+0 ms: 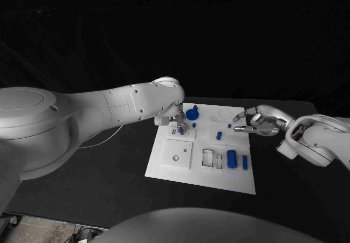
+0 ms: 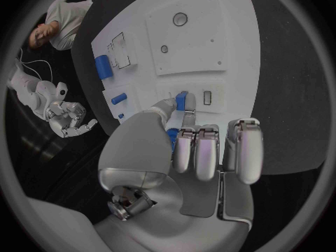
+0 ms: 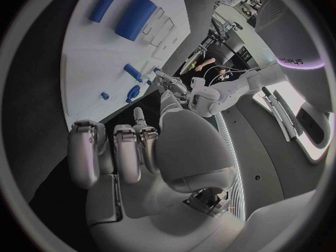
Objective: Assemble the parts on the task board
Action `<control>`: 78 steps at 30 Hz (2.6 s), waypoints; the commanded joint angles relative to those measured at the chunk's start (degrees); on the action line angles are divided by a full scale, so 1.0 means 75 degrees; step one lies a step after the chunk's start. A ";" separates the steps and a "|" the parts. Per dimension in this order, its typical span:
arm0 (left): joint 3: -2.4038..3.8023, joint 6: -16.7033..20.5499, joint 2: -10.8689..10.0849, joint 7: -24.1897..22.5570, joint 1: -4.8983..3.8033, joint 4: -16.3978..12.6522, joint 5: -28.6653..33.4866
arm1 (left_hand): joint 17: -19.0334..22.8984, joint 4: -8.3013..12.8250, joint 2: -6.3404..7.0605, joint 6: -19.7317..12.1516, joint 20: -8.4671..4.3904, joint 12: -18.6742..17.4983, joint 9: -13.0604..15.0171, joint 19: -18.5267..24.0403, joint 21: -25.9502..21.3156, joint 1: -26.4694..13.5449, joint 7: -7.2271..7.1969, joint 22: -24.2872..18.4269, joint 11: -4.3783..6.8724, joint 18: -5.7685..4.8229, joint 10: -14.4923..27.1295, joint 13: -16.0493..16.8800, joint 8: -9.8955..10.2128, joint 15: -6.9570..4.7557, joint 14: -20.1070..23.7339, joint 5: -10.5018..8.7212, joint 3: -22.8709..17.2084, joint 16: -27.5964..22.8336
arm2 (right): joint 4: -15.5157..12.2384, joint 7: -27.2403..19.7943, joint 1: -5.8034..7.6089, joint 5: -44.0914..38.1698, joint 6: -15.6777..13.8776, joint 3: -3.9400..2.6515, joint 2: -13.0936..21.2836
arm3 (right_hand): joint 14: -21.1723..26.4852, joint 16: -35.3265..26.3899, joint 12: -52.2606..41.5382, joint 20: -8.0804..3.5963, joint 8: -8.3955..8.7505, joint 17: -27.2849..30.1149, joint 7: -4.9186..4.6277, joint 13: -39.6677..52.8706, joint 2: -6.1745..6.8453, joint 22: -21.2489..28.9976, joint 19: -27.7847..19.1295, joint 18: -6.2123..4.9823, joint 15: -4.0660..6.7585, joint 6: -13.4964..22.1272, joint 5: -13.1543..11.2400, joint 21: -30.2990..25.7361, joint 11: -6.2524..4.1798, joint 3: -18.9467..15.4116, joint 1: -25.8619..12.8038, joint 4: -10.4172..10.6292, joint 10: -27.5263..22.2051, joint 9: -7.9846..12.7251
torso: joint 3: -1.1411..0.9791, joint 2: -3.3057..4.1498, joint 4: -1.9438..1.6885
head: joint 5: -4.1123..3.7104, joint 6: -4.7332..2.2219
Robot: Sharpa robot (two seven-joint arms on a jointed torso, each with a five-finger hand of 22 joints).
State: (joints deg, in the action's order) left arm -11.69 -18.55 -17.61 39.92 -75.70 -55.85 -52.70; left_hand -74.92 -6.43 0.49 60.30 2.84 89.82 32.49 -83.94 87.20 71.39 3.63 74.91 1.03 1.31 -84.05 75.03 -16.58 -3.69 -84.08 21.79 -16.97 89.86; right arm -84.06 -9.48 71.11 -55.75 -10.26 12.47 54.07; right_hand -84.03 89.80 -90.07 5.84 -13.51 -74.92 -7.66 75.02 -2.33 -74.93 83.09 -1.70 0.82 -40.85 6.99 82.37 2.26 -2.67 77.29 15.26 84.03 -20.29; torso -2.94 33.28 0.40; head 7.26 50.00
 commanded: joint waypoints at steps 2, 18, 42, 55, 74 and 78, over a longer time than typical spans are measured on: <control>0.0003 -0.0080 0.0038 0.0075 -0.0001 0.0019 0.0043 | -0.2011 0.0010 -0.0042 0.0078 -0.0047 0.0024 0.0000 -0.0286 -0.0038 0.0006 -0.0150 0.1443 0.0045 0.0004 -0.0793 0.1996 -0.0015 -0.0046 -0.0790 -0.0032 -0.0050 0.0019 | -0.0013 -0.0003 -0.0006 -0.0009 0.0122 0.0001 0.0003 | -0.0797 0.0026 0.0009 0.0022 0.0019 -0.2011 0.0016 0.1997 -0.0067 -0.1590 -0.0055 -0.0088 -0.0060 -0.0042 0.0039 -0.0045 0.0052 -0.0037 -0.0011 -0.0009 0.0796 0.0013 | -0.0001 0.0000 -0.0003 | 0.0004 0.0000; 0.0000 -0.0023 0.0085 -0.0003 0.0026 0.0073 0.0043 | -0.2011 0.0014 -0.0038 0.0016 -0.0044 0.0024 0.0025 -0.0278 -0.0046 -0.0018 -0.0133 0.1436 0.0033 0.0006 -0.0793 0.1996 0.0002 -0.0039 -0.0790 -0.0035 -0.0100 0.0019 | -0.0031 -0.0010 -0.0007 -0.0009 0.0104 0.0001 0.0022 | -0.0797 0.0026 0.0009 0.0023 0.0020 -0.2011 0.0016 0.1997 -0.0069 -0.1589 -0.0057 -0.0089 -0.0061 -0.0044 0.0038 -0.0047 0.0053 -0.0041 -0.0011 -0.0011 0.0796 0.0017 | -0.0001 0.0002 -0.0001 | -0.0008 0.0000; -0.0003 -0.0111 0.0080 -0.0004 0.0038 0.0107 0.0028 | -0.2011 0.0025 -0.0035 -0.0006 -0.0042 0.0024 0.0036 -0.0265 -0.0058 -0.0018 -0.0128 0.1422 0.0029 0.0011 -0.0793 0.1996 0.0009 -0.0035 -0.0790 -0.0034 -0.0125 0.0019 | -0.0040 -0.0018 -0.0009 -0.0009 0.0099 0.0001 0.0028 | -0.0797 0.0026 0.0009 0.0025 0.0021 -0.2011 0.0015 0.1997 -0.0070 -0.1586 -0.0065 -0.0091 -0.0062 -0.0049 0.0037 -0.0056 0.0054 -0.0047 -0.0011 -0.0014 0.0796 0.0022 | 0.0001 0.0003 -0.0001 | 0.0005 0.0000; -0.0006 -0.0135 0.0109 -0.0057 0.0051 0.0157 0.0027 | -0.2011 0.0056 -0.0025 -0.0036 -0.0037 0.0024 0.0059 -0.0259 -0.0064 -0.0009 -0.0121 0.1418 0.0022 0.0012 -0.0793 0.1996 0.0012 -0.0028 -0.0790 -0.0042 -0.0169 0.0019 | -0.0044 -0.0019 -0.0009 -0.0009 0.0099 0.0001 0.0030 | -0.0797 0.0026 0.0009 0.0025 0.0021 -0.2011 0.0015 0.1997 -0.0070 -0.1586 -0.0065 -0.0091 -0.0062 -0.0049 0.0037 -0.0056 0.0054 -0.0047 -0.0011 -0.0014 0.0796 0.0022 | -0.0001 -0.0002 -0.0001 | 0.0009 0.0000; -0.0011 -0.0115 0.0163 -0.0183 0.0083 0.0217 -0.0055 | -0.2011 0.0089 -0.0022 -0.0067 -0.0031 0.0024 0.0084 -0.0239 -0.0081 0.0001 -0.0111 0.1399 0.0013 0.0018 -0.0793 0.1996 0.0017 -0.0020 -0.0790 -0.0044 -0.0218 0.0019 | -0.0039 -0.0023 -0.0019 -0.0009 0.0106 0.0001 0.0028 | -0.0797 0.0026 0.0009 0.0029 0.0024 -0.2011 0.0013 0.1997 -0.0074 -0.1583 -0.0072 -0.0093 -0.0062 -0.0055 0.0036 -0.0065 0.0055 -0.0058 -0.0010 -0.0019 0.0796 0.0032 | -0.0002 0.0000 -0.0002 | 0.0021 0.0000; -0.0014 -0.0132 0.0169 -0.0176 0.0087 0.0234 -0.0085 | -0.2011 0.0092 -0.0021 -0.0070 -0.0031 0.0024 0.0087 -0.0238 -0.0082 0.0001 -0.0109 0.1399 0.0012 0.0018 -0.0793 0.1996 0.0017 -0.0019 -0.0790 -0.0045 -0.0222 0.0019 | -0.0032 -0.0027 -0.0030 -0.0009 0.0112 0.0001 0.0025 | -0.0797 0.0026 0.0009 0.0029 0.0024 -0.2011 0.0013 0.1997 -0.0074 -0.1583 -0.0072 -0.0093 -0.0062 -0.0055 0.0036 -0.0065 0.0055 -0.0058 -0.0010 -0.0019 0.0796 0.0032 | -0.0003 0.0000 -0.0001 | 0.0025 0.0000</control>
State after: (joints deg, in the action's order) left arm -11.77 -18.68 -16.49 39.23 -75.11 -54.09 -52.84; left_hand -74.94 -5.74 0.66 59.99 2.85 89.82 33.04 -83.93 86.98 71.22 3.18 74.91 0.82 1.31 -84.05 75.03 -16.37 -3.68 -84.07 21.29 -18.29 89.86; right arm -84.28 -9.48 70.96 -55.67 -10.22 12.47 54.29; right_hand -84.03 89.80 -90.07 6.04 -13.51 -74.94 -7.66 75.02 -2.32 -74.93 82.89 -1.70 0.82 -40.85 6.99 82.16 2.26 -2.84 77.29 15.10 84.03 -20.10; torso -2.96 33.28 0.38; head 7.43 50.00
